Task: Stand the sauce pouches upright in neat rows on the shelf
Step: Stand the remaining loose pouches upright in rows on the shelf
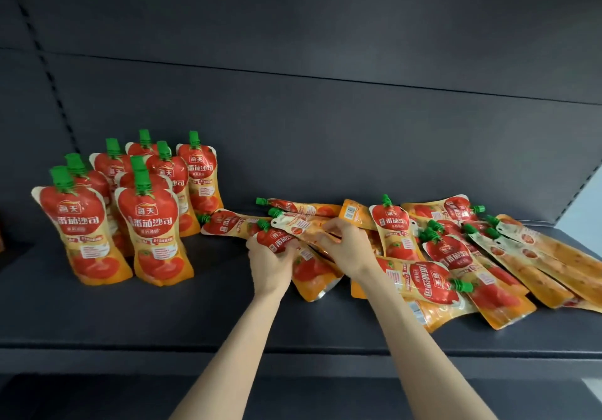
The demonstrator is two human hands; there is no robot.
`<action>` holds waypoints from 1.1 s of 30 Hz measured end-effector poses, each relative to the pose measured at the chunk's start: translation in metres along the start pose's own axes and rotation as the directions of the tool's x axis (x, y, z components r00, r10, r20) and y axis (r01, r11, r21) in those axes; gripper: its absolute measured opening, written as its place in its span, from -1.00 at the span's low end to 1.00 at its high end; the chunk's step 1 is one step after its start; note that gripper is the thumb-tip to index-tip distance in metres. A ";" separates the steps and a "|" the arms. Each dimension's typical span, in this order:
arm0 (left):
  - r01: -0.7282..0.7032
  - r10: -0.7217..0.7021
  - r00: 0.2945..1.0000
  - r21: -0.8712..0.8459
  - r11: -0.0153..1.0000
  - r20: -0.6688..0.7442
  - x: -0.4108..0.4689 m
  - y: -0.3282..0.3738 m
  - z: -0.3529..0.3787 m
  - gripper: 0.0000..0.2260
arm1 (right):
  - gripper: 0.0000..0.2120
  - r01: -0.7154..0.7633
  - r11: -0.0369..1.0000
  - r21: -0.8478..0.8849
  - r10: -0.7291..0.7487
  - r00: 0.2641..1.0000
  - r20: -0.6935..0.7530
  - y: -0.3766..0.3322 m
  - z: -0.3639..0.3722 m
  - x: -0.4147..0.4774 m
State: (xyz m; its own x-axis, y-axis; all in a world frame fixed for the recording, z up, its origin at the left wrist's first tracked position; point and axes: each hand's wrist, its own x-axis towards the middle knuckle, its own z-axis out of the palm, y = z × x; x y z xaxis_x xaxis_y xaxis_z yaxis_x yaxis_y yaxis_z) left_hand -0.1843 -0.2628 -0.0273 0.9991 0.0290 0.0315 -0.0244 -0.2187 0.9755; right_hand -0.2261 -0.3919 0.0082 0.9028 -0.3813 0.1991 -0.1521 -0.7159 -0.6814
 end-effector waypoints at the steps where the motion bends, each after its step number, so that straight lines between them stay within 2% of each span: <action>1: 0.026 -0.026 1.000 -0.005 1.000 -0.018 0.002 0.001 0.003 -0.40 | -0.59 -0.009 1.000 -0.018 0.010 0.998 0.054 0.002 0.002 0.011; 5: 0.089 -0.098 0.993 -0.124 0.988 -0.069 0.004 -0.003 0.006 -0.32 | -0.46 -0.011 0.997 -0.071 0.027 0.972 0.232 0.011 0.006 0.040; 7: 0.102 -0.108 0.993 -0.126 0.987 -0.043 0.007 -0.008 0.006 -0.39 | -0.39 0.013 0.995 -0.099 0.016 0.958 0.285 0.015 0.007 0.044; 10: 0.109 -0.108 0.994 -0.109 0.988 0.018 0.010 -0.013 0.007 -0.58 | -0.50 0.055 0.988 -0.144 -0.013 0.960 0.280 0.021 0.010 0.045; 13: 0.111 -0.108 0.994 -0.213 0.971 0.029 0.010 -0.014 0.007 -0.66 | -0.65 0.111 0.985 -0.132 -0.076 0.966 0.245 0.023 0.009 0.045; 15: 0.115 -0.115 0.993 -0.317 0.942 0.019 0.011 -0.012 0.007 -0.69 | -0.70 0.133 0.990 -0.042 -0.121 0.967 0.226 0.022 0.008 0.047; 17: 0.109 -0.114 0.993 -0.396 0.912 0.009 0.011 -0.008 0.006 -0.71 | -0.74 0.126 0.984 0.126 -0.150 0.966 0.209 0.019 0.006 0.046; 20: 0.069 -0.075 0.997 -0.442 0.894 0.003 0.009 0.006 0.000 -0.77 | -0.82 0.086 0.930 0.357 -0.155 0.973 0.171 0.010 0.001 0.044; 22: 0.037 -0.042 0.999 -0.425 0.905 -0.004 0.006 0.018 -0.006 -0.82 | -0.84 0.039 0.858 0.512 -0.151 0.972 0.179 0.004 -0.005 0.040; 25: -0.048 0.040 0.999 -0.366 0.929 -0.029 0.003 0.032 -0.017 -0.89 | -0.85 -0.122 0.680 0.723 -0.095 0.963 0.252 0.000 -0.011 0.032; 27: -0.064 0.065 0.998 -0.333 0.941 -0.009 -0.001 0.037 -0.025 -0.85 | -0.86 -0.179 0.613 0.770 -0.084 0.954 0.288 -0.002 -0.013 0.024; 30: -0.079 0.093 0.995 -0.314 0.946 0.029 -0.012 0.037 -0.036 -0.77 | -0.75 -0.139 0.633 0.762 -0.128 0.952 0.280 -0.005 -0.011 0.010; 33: -0.108 0.125 0.991 -0.281 0.954 0.044 -0.030 0.034 -0.047 -0.74 | -0.80 -0.142 0.634 0.760 -0.108 0.957 0.268 -0.005 -0.004 -0.008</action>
State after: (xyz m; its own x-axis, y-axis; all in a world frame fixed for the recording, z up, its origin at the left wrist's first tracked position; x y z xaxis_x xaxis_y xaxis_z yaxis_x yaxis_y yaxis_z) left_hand -0.2172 -0.2249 0.0156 0.9888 -0.0418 0.1436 -0.1408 0.0620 0.9881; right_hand -0.2337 -0.3874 0.0129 0.9885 -0.1311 0.0751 0.0815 0.0442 -0.9957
